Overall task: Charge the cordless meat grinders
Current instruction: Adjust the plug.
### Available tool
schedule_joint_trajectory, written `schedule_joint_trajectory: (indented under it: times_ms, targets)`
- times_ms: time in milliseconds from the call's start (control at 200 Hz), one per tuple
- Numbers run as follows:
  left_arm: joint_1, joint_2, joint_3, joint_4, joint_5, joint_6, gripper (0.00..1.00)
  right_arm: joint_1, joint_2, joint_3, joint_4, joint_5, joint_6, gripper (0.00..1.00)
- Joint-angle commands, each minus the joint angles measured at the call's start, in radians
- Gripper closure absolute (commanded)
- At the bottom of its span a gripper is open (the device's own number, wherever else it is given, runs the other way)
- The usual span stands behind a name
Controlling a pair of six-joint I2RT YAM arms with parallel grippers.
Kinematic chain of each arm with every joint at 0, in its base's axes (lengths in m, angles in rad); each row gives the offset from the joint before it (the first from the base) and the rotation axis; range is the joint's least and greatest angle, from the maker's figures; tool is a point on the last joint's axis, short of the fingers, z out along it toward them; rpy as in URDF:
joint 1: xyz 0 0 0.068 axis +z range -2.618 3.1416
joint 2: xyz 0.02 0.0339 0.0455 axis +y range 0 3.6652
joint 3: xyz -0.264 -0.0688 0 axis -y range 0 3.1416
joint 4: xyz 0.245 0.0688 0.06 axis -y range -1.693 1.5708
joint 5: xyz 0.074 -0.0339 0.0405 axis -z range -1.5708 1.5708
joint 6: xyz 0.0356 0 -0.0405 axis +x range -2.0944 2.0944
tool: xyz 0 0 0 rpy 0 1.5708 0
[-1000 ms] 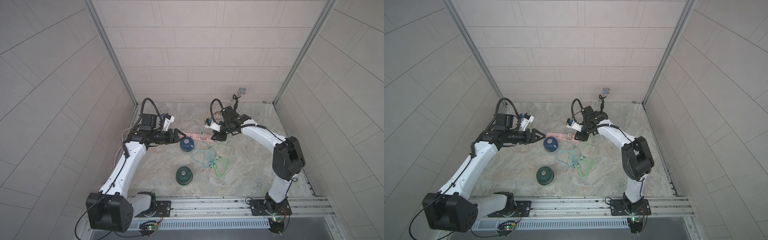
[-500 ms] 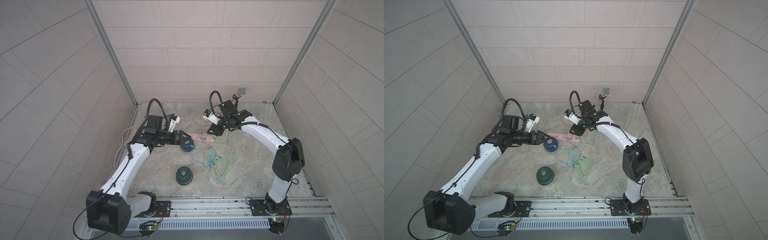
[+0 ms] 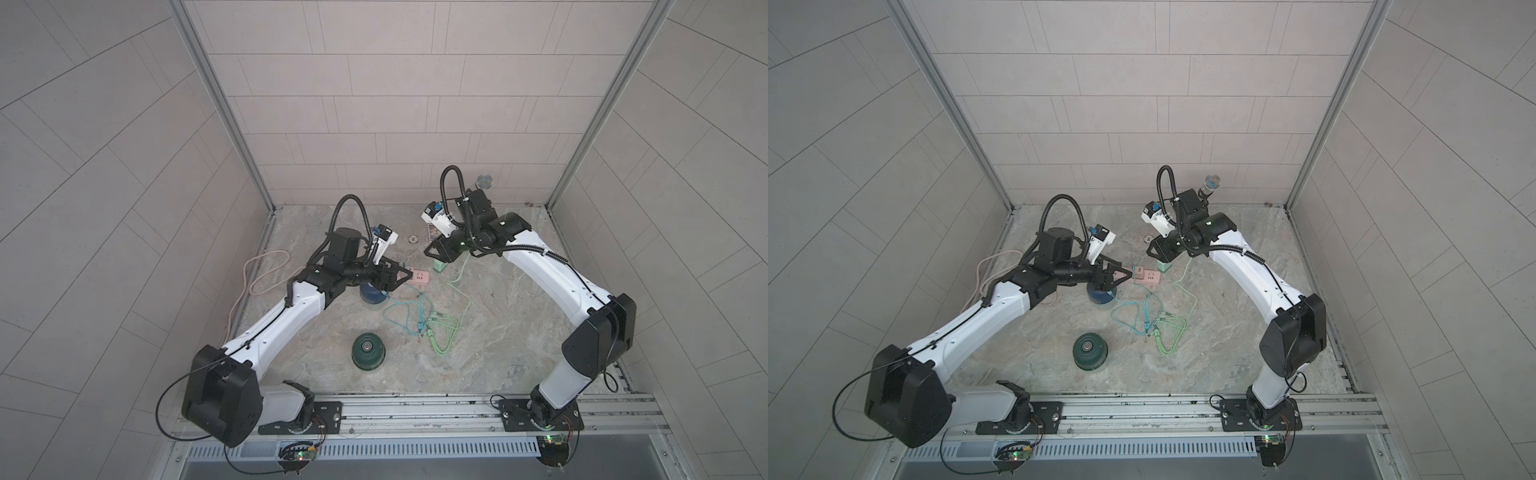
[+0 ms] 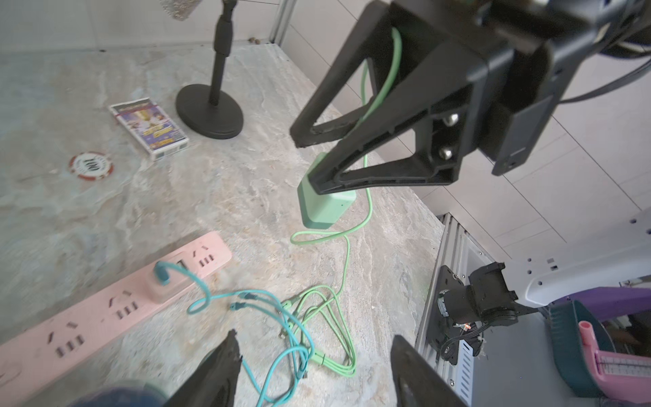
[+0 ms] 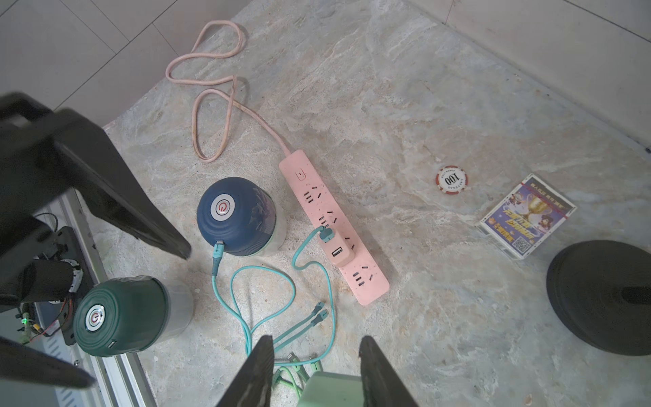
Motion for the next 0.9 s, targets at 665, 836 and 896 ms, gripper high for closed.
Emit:
schedule_joint_trajectory:
  times_ms: [665, 836, 896]
  targets:
    - [-0.203, 0.202, -0.118, 0.771, -0.196, -0.017, 0.24, -0.017, -0.093, 0.017, -0.03, -0.053, 0.16, 0.85]
    - [-0.232, 0.222, -0.122, 0.769, -0.178, -0.02, 0.24, -0.018, -0.084, 0.024, -0.014, -0.07, 0.189, 0.85]
    - [-0.241, 0.227, -0.117, 0.757, -0.172, -0.017, 0.24, -0.019, -0.085, 0.026, -0.014, -0.068, 0.191, 0.85]
